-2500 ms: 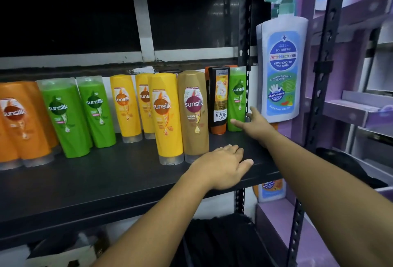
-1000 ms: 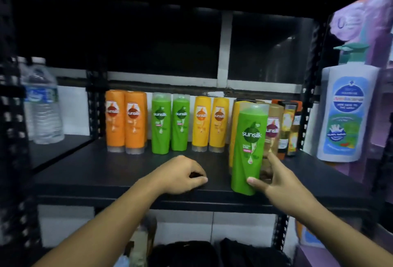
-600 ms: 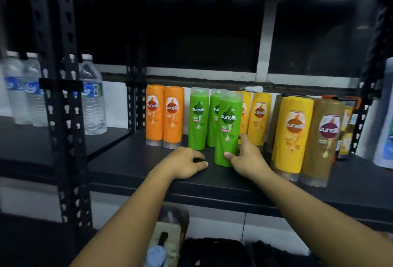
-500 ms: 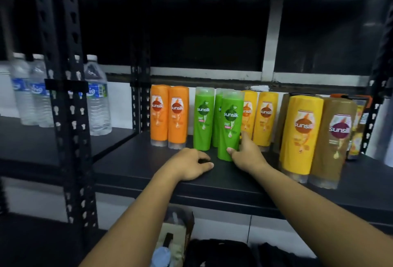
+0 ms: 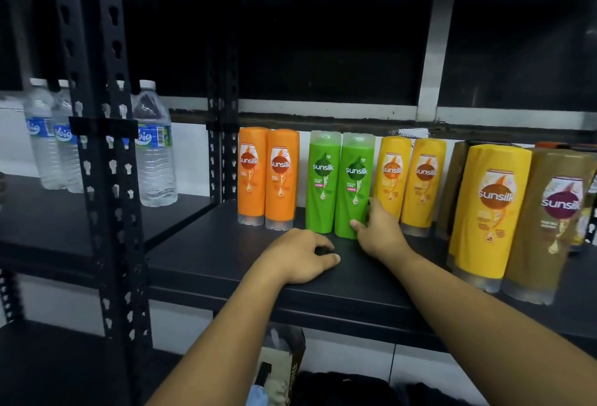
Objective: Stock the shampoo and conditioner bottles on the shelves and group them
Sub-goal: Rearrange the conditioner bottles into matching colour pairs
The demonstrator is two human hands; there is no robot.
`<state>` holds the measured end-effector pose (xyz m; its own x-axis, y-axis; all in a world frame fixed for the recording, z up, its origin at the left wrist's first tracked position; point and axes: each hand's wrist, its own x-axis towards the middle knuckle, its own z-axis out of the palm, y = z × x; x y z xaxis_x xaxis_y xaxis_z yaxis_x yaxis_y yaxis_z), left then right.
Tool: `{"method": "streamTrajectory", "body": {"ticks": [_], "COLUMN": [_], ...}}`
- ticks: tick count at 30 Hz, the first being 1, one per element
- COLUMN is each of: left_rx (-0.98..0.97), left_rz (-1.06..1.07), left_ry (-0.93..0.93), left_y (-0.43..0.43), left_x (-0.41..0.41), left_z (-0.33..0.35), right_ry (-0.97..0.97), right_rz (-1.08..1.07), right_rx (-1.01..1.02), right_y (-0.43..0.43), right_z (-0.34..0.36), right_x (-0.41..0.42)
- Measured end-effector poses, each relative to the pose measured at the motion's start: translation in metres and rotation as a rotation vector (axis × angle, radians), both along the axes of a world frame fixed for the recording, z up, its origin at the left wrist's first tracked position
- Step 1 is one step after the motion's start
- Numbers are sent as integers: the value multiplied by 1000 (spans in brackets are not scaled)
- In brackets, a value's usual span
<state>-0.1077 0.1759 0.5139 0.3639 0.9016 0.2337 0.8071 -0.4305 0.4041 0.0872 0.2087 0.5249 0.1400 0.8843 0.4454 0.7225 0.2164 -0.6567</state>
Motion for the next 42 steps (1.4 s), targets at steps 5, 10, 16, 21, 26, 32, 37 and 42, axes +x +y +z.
{"method": "streamTrajectory", "body": {"ticks": [5,10,16,21,26,32,37,42], "left_rx": [-3,3,30,48,22,23,58,83], "left_rz": [5,9,-19,-96,-214,-383,-409,-187], "left_ry": [6,16,5,45,166,249,175,-325], "left_y": [1,-1,-10,-23,-42,-65,-68,-56], "left_x": [0,0,-1,1,21,90,136,170], "left_z": [0,-1,5,9,20,16,18,12], "right_ry": [-52,-284,-478,-578,-604,-583,-511,-324], "right_rz": [-14,-87,31,252,326,243,151,-82], "right_rx": [3,-81,-185,-201,-186,-135,-73,69], "right_y": [1,-10,-57,-113,-155,-187,-210,-206], "right_z": [-4,-8,-4,1,-3,-5,-6,-11], "right_x": [0,2,15,44,84,132,170,204]}}
